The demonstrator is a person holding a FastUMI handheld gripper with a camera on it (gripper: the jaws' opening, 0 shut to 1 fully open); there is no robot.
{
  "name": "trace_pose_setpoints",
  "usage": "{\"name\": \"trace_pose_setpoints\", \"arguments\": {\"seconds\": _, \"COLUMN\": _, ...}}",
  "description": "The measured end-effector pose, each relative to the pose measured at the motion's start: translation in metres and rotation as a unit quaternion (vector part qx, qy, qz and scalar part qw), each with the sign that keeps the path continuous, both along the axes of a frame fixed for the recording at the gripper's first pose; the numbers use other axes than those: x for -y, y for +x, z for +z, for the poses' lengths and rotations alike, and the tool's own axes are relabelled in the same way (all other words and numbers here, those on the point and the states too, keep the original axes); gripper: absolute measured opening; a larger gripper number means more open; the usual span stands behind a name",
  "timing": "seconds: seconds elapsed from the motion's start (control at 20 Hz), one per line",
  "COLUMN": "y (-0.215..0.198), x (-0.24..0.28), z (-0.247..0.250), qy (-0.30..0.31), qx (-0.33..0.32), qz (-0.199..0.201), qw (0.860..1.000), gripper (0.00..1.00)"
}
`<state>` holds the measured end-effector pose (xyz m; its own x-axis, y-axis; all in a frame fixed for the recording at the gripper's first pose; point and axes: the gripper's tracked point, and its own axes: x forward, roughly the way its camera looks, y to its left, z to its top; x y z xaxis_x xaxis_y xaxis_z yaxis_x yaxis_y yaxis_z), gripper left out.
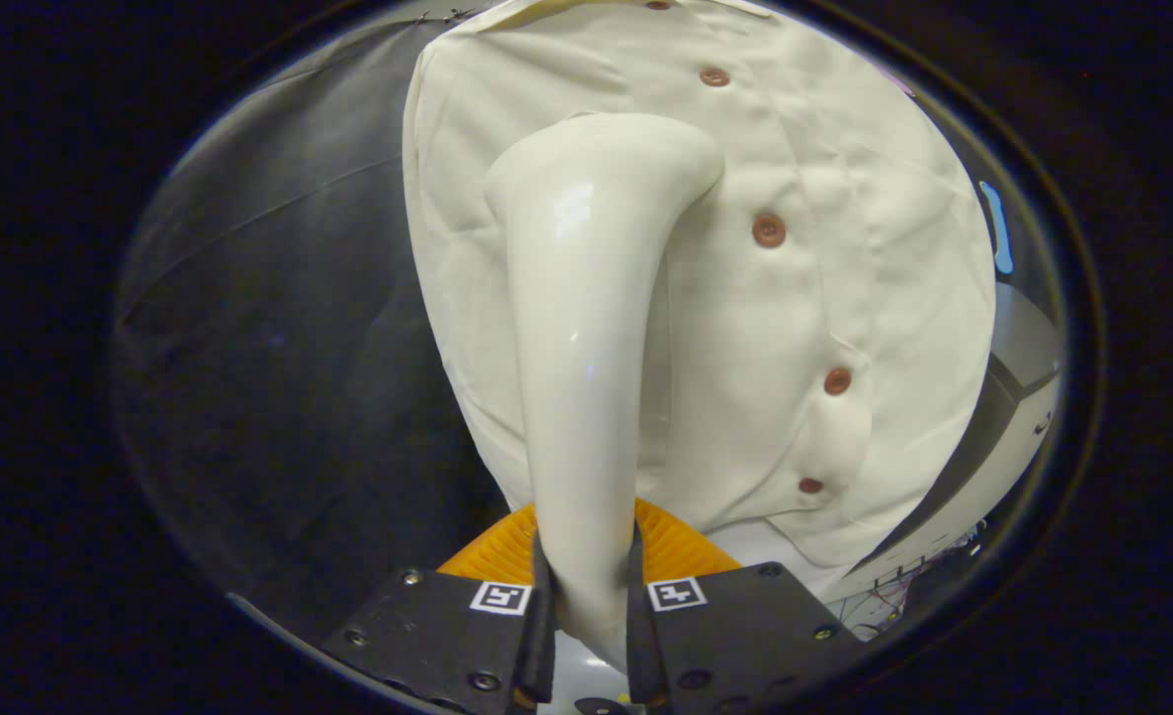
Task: Iron the clothes twice with a garment steamer, once on the left side and once on the right side.
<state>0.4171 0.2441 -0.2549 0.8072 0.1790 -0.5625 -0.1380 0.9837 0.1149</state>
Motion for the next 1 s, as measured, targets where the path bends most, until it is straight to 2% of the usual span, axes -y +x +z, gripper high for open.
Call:
{"name": "trace_pose_setpoints", "arguments": {"seconds": 0.5, "y": -0.044, "x": 0.005, "z": -0.066, "qy": -0.024, "qx": -0.080, "qz": -0.007, "qw": 0.997, "gripper": 0.29}}
{"name": "trace_pose_setpoints", "arguments": {"seconds": 1.0, "y": -0.105, "x": 0.025, "z": -0.079, "qy": -0.010, "qx": -0.112, "qz": -0.021, "qw": 0.993, "gripper": 0.27}}
